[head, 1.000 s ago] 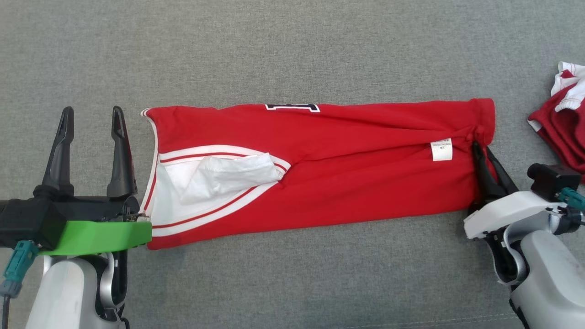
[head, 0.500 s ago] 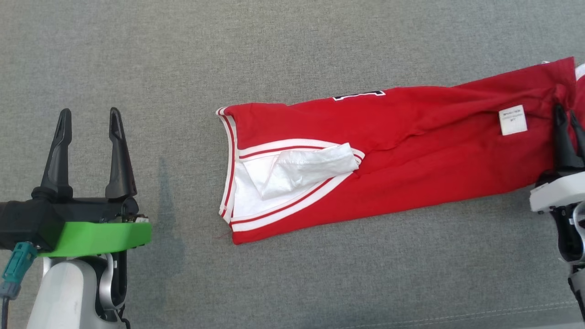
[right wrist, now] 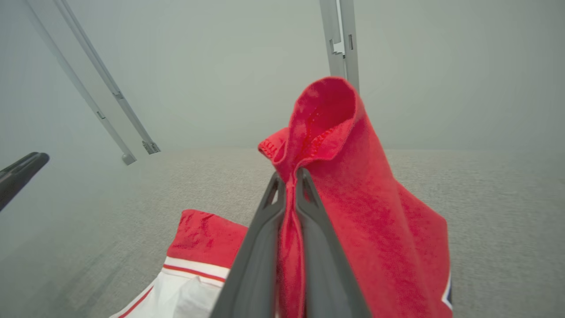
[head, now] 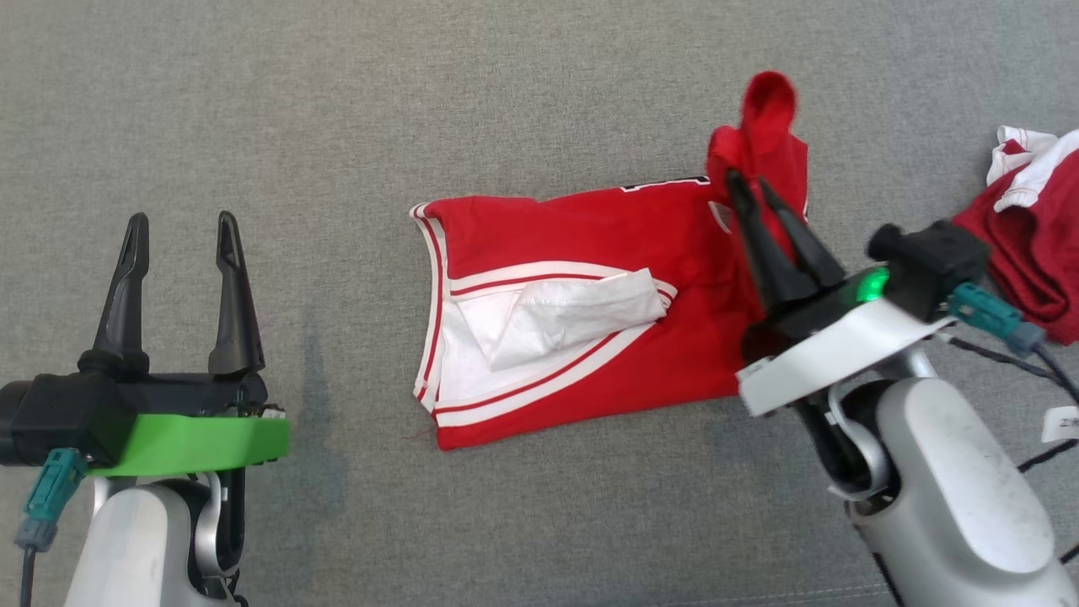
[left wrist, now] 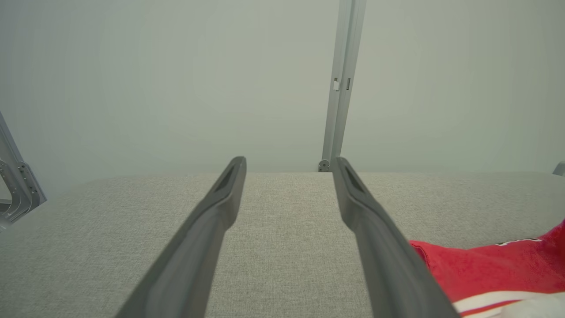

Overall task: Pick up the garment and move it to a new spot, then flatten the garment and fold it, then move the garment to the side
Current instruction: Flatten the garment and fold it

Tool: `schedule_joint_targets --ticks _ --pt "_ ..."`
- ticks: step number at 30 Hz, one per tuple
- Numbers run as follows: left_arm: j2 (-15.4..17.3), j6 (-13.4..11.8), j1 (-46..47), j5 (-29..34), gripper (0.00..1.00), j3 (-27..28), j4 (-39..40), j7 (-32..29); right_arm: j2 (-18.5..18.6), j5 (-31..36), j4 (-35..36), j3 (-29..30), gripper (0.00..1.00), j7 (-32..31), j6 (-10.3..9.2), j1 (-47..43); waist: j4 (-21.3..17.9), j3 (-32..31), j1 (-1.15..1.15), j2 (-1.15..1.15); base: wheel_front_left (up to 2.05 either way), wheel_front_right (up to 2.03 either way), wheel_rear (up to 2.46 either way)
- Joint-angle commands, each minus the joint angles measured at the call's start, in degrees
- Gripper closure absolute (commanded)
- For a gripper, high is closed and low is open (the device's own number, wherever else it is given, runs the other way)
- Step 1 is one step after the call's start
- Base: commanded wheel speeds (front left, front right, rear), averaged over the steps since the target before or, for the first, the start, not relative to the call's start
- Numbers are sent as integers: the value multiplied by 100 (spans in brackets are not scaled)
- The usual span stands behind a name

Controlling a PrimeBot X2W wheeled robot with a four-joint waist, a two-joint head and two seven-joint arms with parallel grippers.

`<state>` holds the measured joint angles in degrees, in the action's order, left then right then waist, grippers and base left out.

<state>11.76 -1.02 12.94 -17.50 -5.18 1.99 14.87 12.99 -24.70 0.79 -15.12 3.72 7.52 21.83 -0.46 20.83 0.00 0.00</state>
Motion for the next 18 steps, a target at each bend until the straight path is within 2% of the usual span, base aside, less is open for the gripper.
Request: schedule_joint_targets --ticks 1,6,10,18 --pt "17 15 30 37 0 0 -16 26 -112 24 43 -169 100 -43 -6 92 46 2 0 0 0 0 0" --pt "-21 34 109 62 0 -65 -50 26 -619 36 -180 -1160 100 -23 -5 357 183 65 0 0 0 0 0" --pt "-84 51 190 103 0 -143 -110 26 -885 -79 -762 -1984 100 245 -5 700 315 140 0 0 0 0 0" --pt "-172 152 319 162 0 -221 -203 26 -998 -286 -1936 -2511 100 801 -4 1193 479 301 0 0 0 0 0"
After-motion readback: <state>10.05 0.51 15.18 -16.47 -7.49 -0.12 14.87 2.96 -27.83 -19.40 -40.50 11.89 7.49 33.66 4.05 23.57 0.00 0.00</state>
